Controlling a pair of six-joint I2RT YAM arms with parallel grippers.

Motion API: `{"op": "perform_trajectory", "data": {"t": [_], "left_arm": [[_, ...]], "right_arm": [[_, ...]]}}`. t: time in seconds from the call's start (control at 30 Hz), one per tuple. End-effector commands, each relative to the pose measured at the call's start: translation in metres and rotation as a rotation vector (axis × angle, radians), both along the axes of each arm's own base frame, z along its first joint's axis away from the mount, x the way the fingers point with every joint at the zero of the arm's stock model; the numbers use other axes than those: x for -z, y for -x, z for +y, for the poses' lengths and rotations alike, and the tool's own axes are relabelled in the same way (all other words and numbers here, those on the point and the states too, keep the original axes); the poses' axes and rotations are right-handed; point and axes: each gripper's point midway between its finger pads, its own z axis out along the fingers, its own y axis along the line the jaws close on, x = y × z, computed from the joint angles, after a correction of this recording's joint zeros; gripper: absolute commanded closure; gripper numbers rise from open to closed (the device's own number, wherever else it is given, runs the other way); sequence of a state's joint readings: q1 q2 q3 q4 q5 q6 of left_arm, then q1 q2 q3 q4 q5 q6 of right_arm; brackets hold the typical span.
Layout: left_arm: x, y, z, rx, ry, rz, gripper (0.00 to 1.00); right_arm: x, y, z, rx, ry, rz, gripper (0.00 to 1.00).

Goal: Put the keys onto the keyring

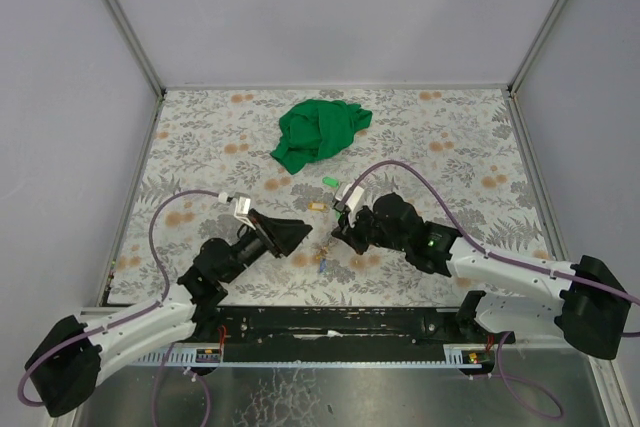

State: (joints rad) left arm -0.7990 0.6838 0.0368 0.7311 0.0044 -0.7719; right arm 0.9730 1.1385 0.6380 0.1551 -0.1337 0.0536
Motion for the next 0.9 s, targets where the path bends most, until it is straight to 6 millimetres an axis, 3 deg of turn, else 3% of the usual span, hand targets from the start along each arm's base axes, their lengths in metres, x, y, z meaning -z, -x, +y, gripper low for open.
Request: {"op": "perform_trajectory", "data": {"t": [0.0, 0.27, 0.47, 0.67, 0.87], "left_arm": [[-0.009, 0.003, -0.015, 0.098, -0.189, -0.2, 0.55], [0.006, 0.009, -0.046, 0.264, -0.234, -0.238, 0.56], [0.014, 0.013, -0.046, 0.282, -0.244, -0.318, 0.58], [0.018, 0.008, -0.044, 0.268, -0.291, -0.397, 0.69], [0.021, 0.006, -0.038, 0.295, -0.31, -0.461, 0.7]], "right_arm": [[-0.018, -0.008, -0.007, -0.065, 0.067, -0.157, 1.0], [-0.017, -0.012, -0.005, -0.082, 0.038, -0.235, 1.0], [-0.01, -0.012, -0.008, -0.07, 0.004, -0.267, 1.0], [-0.008, -0.005, -0.008, -0.098, -0.034, -0.293, 1.0], [-0.006, -0.001, -0.009, -0.121, -0.061, -0.326, 1.0]]}}
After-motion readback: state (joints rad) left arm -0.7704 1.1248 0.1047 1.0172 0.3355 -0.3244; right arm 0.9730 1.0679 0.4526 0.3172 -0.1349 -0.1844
